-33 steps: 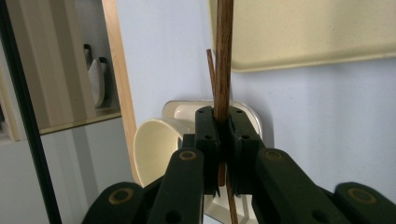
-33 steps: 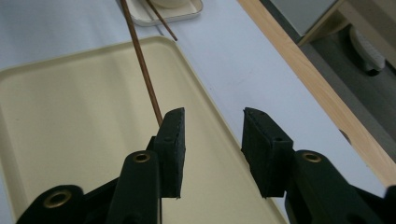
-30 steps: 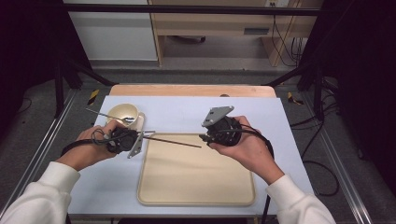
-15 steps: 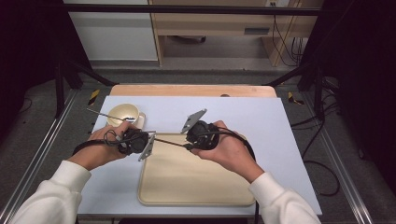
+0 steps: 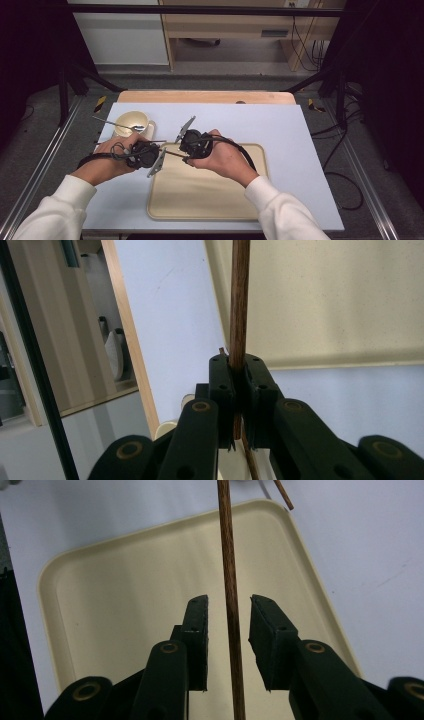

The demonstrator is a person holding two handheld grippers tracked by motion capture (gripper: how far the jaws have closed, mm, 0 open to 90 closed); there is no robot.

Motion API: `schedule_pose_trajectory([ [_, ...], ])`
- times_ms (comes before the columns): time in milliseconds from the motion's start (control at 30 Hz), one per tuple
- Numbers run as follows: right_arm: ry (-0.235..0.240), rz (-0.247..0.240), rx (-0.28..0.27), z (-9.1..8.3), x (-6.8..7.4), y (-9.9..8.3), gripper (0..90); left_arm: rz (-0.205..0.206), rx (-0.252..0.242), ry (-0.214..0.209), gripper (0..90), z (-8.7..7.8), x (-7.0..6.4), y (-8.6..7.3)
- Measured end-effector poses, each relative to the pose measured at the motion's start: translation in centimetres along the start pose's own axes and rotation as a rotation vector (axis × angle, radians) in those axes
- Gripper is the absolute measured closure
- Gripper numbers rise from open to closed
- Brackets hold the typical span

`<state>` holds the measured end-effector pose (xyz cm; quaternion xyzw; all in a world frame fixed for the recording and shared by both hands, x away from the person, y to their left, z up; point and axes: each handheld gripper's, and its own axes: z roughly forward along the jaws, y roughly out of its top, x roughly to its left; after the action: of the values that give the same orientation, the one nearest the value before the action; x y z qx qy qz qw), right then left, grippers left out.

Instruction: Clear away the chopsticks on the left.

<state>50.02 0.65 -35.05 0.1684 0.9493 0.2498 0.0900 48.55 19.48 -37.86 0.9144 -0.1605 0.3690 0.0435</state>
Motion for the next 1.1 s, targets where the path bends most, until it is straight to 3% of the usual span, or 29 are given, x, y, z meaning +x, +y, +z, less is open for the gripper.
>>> schedule_pose_trajectory([
  [367,0.074,0.008,0.045,1.4,-0.3,0.7,78.0,-0.008,-0.026,0.008,84.1,-0.1,-0.8,-0.1],
  [433,0.083,0.004,0.051,1.7,-0.3,0.8,78.6,0.012,-0.009,0.006,84.1,-0.3,-0.7,-0.1],
  [500,0.086,0.003,0.054,1.9,-0.2,1.0,80.6,-0.002,-0.03,0.006,84.1,-0.2,-0.9,-0.1],
  [700,0.096,0.018,0.069,2.1,-0.2,1.0,85.2,-0.007,-0.027,0.002,82.2,-0.3,-0.9,-0.4],
  [800,0.091,0.042,0.069,2.3,-0.3,0.7,85.3,-0.101,-0.055,0.018,65.5,-0.4,-1.2,-0.9],
  [833,0.09,0.056,0.068,2.4,-0.3,0.6,85.2,-0.147,-0.078,0.022,61.3,-0.4,-1.4,-1.1],
  [900,0.079,0.079,0.077,2.7,-0.5,0.1,85.2,-0.222,-0.081,0.047,48.8,-0.6,-1.7,-1.8],
  [933,0.072,0.088,0.085,2.9,-0.5,-0.1,85.2,-0.279,-0.08,0.057,42.9,-0.8,-1.9,-2.3],
  [967,0.066,0.108,0.082,3.1,-0.5,-0.3,85.2,-0.279,-0.08,0.057,40.5,-0.8,-1.9,-2.3],
  [1033,0.06,0.133,0.079,3.4,-0.6,-0.6,85.2,-0.421,-0.102,0.082,36.5,-1.2,-2.4,-3.4],
  [1067,0.052,0.159,0.076,4.0,-0.6,-0.9,85.2,-0.572,-0.126,0.126,31.9,-1.6,-3.2,-4.3],
  [1100,0.047,0.18,0.076,4.3,-0.6,-1.0,85.2,-0.633,-0.141,0.142,30.5,-1.7,-3.5,-4.6],
])
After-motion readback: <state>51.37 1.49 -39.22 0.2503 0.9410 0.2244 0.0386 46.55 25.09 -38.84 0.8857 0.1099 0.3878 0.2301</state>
